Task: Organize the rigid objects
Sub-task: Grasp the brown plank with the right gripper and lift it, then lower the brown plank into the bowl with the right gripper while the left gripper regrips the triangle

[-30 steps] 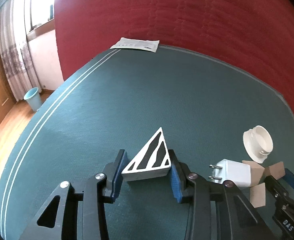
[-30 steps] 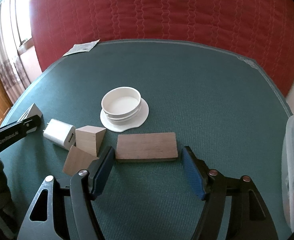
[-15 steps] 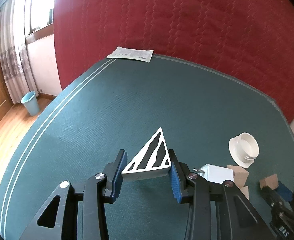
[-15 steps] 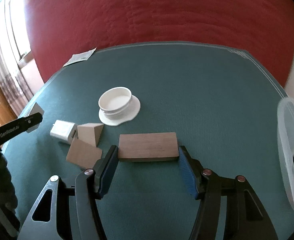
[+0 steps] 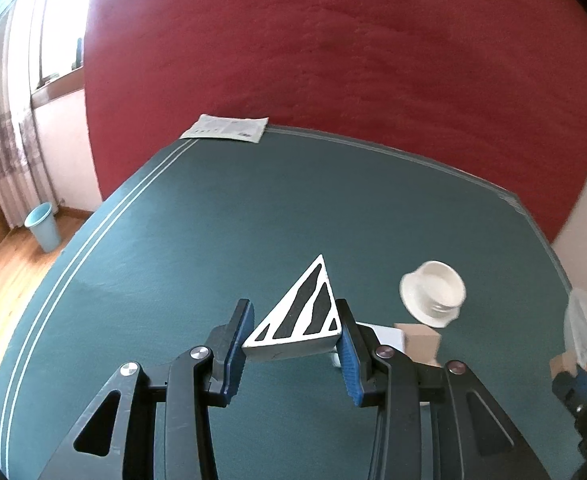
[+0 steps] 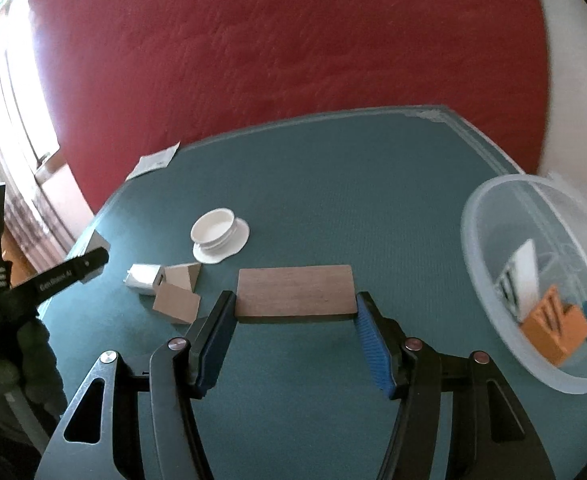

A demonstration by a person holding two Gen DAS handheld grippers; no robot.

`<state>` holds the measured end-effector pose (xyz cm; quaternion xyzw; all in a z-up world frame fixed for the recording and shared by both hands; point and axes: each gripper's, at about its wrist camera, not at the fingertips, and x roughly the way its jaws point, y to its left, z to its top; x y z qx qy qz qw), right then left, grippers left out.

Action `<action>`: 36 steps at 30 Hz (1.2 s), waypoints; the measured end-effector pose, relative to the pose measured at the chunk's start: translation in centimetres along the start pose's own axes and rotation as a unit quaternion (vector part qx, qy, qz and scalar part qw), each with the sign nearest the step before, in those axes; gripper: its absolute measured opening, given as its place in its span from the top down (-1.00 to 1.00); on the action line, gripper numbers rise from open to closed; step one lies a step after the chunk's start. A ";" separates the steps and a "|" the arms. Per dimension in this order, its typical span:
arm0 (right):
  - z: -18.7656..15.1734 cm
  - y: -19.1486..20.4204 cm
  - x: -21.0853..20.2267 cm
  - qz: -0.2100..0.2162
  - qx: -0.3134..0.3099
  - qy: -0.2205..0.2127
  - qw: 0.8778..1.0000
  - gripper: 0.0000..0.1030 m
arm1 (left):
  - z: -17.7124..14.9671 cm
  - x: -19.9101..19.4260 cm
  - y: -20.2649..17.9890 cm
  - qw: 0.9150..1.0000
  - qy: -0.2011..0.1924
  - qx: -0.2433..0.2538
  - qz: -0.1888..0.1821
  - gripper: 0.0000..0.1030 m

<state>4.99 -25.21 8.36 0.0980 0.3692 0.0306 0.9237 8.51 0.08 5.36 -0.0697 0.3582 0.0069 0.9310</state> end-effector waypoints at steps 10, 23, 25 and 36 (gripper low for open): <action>-0.6 -4.8 -3.6 -0.051 0.049 -0.030 0.997 -0.17 | -1.5 -1.0 -3.6 0.998 0.005 0.044 -0.038 0.18; -1.8 -12.9 -7.4 -0.147 0.100 -0.044 0.983 -0.18 | -2.9 -1.7 -6.1 0.996 0.009 0.074 -0.056 0.18; -1.9 -13.9 -7.8 -0.156 0.104 -0.046 0.981 -0.18 | -3.1 -1.8 -6.3 0.995 0.010 0.076 -0.057 0.18; -2.8 -16.0 -8.5 -0.170 0.117 -0.060 0.977 -0.25 | -3.8 -2.1 -5.0 0.996 0.034 0.062 -0.052 0.18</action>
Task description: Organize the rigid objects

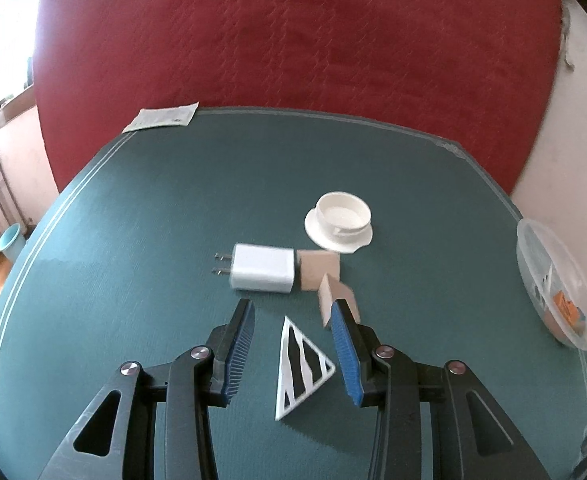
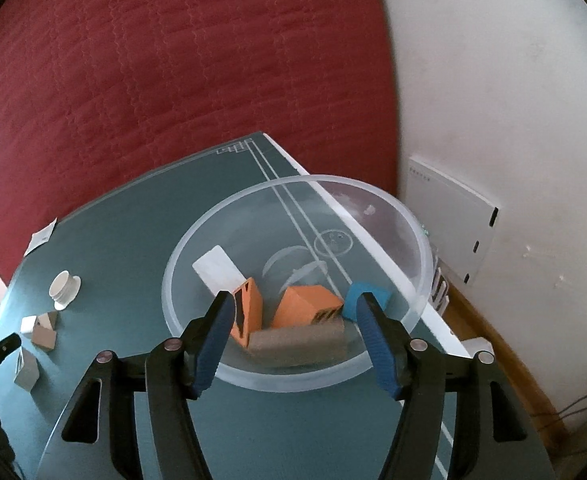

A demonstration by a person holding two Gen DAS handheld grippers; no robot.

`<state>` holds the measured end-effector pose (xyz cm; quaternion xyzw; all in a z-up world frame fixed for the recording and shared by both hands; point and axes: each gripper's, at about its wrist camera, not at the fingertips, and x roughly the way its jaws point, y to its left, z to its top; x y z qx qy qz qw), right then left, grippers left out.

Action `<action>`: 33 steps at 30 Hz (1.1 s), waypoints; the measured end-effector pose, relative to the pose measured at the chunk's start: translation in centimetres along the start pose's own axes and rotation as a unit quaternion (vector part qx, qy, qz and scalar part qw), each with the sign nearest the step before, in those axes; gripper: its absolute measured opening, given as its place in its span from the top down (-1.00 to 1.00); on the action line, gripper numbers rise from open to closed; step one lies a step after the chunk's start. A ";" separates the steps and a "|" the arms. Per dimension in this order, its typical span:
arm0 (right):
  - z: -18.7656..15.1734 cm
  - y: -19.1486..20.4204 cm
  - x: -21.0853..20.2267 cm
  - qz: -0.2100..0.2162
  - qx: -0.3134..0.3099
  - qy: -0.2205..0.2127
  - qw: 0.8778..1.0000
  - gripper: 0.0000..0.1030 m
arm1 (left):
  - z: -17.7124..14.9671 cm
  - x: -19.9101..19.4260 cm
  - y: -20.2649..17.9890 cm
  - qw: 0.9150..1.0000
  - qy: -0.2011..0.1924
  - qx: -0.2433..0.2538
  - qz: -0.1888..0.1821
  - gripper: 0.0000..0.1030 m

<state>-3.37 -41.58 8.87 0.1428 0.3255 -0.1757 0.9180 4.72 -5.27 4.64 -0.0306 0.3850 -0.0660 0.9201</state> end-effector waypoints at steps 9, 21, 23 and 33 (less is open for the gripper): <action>-0.3 0.0 -0.2 -0.002 -0.009 -0.023 1.000 -0.25 | -1.6 -0.2 0.6 1.000 0.011 0.009 0.018 -0.14; -0.8 0.4 0.2 0.001 -0.030 -0.036 0.999 -0.25 | -3.1 0.6 -0.8 0.999 0.029 0.031 0.022 -0.30; -1.0 0.5 0.0 0.001 -0.033 -0.038 0.999 -0.25 | -3.2 1.0 -0.8 0.999 0.033 0.033 0.024 -0.26; -1.8 1.3 0.0 0.007 -0.047 -0.034 0.998 -0.25 | -3.1 1.4 -1.2 0.998 0.038 0.045 0.021 0.39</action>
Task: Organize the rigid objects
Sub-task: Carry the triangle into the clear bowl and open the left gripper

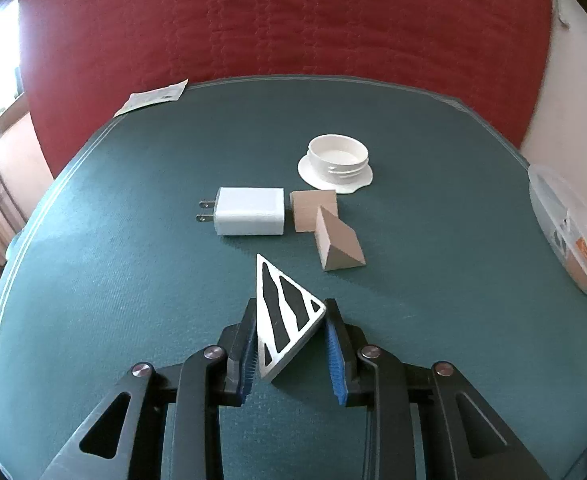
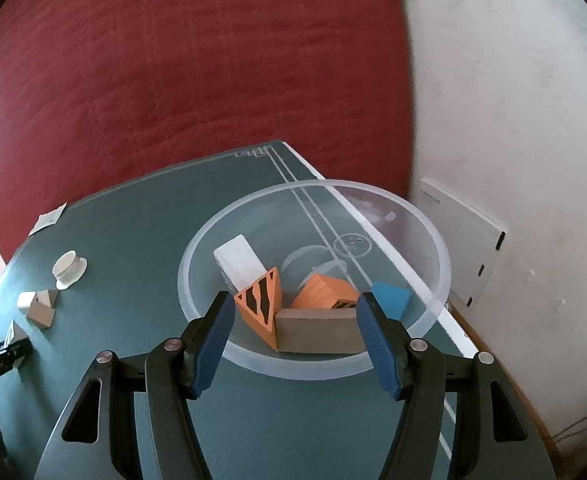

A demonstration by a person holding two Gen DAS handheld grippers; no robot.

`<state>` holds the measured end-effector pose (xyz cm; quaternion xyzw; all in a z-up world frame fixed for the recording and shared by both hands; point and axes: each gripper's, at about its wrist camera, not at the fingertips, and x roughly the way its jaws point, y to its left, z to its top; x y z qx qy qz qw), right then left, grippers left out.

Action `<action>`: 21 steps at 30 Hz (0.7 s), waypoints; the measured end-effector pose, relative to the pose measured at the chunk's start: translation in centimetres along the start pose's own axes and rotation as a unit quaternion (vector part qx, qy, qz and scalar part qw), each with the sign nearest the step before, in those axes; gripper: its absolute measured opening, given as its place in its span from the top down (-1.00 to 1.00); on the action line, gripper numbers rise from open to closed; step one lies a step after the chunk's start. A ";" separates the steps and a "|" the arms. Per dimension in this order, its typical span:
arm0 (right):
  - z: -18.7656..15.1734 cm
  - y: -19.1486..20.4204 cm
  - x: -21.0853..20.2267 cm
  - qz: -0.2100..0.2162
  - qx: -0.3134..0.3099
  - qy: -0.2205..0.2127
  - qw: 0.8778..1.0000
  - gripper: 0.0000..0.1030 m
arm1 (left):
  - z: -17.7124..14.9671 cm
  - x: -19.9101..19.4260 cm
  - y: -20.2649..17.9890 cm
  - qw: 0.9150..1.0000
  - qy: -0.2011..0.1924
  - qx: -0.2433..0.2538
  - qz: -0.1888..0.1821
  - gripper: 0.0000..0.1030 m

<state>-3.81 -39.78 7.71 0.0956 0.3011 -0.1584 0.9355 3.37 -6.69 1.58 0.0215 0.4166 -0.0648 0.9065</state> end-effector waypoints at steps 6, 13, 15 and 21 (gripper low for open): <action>0.0 -0.1 -0.6 -0.001 -0.016 -0.016 1.000 -0.25 | 0.8 -1.2 -2.0 1.000 -0.015 0.021 -0.008 0.40; -0.2 -1.4 -0.8 -0.007 -0.011 -0.024 1.000 -0.25 | 2.3 -2.9 -7.0 0.996 -0.041 0.069 -0.035 0.40; -0.3 -1.9 -1.0 -0.007 -0.007 -0.026 1.000 -0.25 | 2.6 -3.3 -8.8 0.994 -0.047 0.088 -0.045 0.40; -0.5 -3.0 -1.4 -0.004 0.006 -0.032 0.999 -0.25 | 3.8 -3.9 -14.0 0.985 -0.053 0.132 -0.094 0.40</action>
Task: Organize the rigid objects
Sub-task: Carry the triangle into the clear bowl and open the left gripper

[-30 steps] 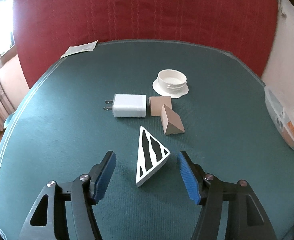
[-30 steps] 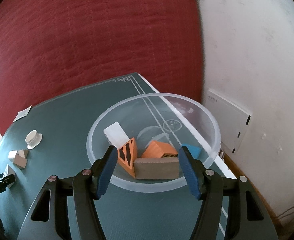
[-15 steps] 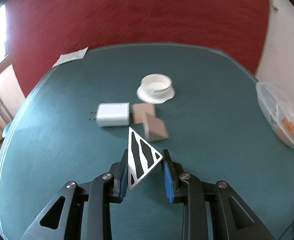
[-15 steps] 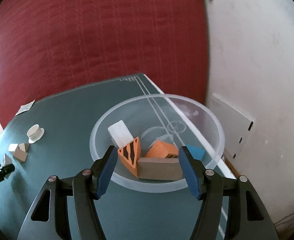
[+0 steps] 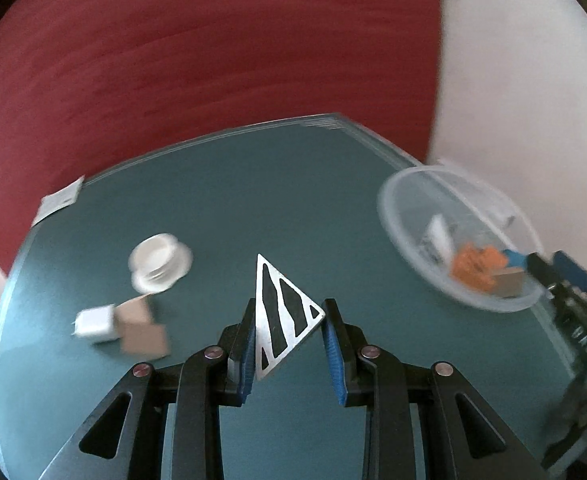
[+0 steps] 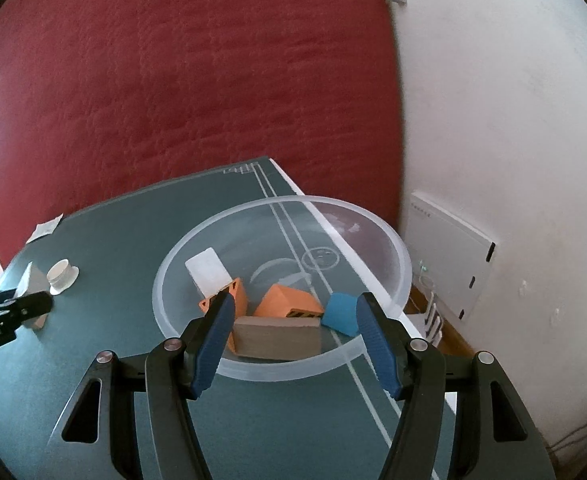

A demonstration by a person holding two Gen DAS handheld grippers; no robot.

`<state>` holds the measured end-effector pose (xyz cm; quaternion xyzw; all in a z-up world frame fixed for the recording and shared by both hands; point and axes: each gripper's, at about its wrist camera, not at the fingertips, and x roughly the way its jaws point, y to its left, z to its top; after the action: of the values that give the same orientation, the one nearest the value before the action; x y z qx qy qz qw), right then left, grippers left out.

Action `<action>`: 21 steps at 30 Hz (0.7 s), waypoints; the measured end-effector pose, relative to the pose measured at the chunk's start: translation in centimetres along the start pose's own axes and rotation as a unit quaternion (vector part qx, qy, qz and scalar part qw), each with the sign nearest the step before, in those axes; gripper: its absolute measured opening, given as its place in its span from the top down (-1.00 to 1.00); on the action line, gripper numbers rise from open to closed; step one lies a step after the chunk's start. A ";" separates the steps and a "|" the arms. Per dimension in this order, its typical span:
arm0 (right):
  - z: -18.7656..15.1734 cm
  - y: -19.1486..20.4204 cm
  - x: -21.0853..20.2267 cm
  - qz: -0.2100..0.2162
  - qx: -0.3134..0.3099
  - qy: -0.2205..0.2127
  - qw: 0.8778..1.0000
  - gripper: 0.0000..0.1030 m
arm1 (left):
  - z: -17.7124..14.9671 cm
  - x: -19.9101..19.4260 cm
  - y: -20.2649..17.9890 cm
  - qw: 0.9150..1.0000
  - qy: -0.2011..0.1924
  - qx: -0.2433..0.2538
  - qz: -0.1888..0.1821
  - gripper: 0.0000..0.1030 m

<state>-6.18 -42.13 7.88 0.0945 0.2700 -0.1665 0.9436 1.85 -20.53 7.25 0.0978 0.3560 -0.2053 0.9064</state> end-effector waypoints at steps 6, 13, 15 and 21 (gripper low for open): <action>0.1 -1.2 -0.2 0.001 0.017 -0.005 1.000 -0.25 | 1.6 0.7 -3.4 0.999 -0.009 0.024 -0.036 0.40; 0.1 -2.3 -0.4 0.002 0.034 -0.008 0.999 -0.25 | 3.5 2.6 -5.9 0.997 -0.003 0.026 -0.076 0.40; 0.1 -2.3 -0.4 0.004 0.035 -0.007 0.999 -0.25 | 3.9 3.0 -6.6 0.996 -0.003 0.027 -0.085 0.40; 0.1 -2.5 -0.4 0.004 0.038 -0.007 0.999 -0.25 | 4.8 4.3 -7.8 0.994 -0.008 0.020 -0.110 -0.14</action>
<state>-7.36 -44.35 7.91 0.1301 0.2562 -0.1731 0.9421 4.10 -30.34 7.54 0.0748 0.3529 -0.3116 0.8791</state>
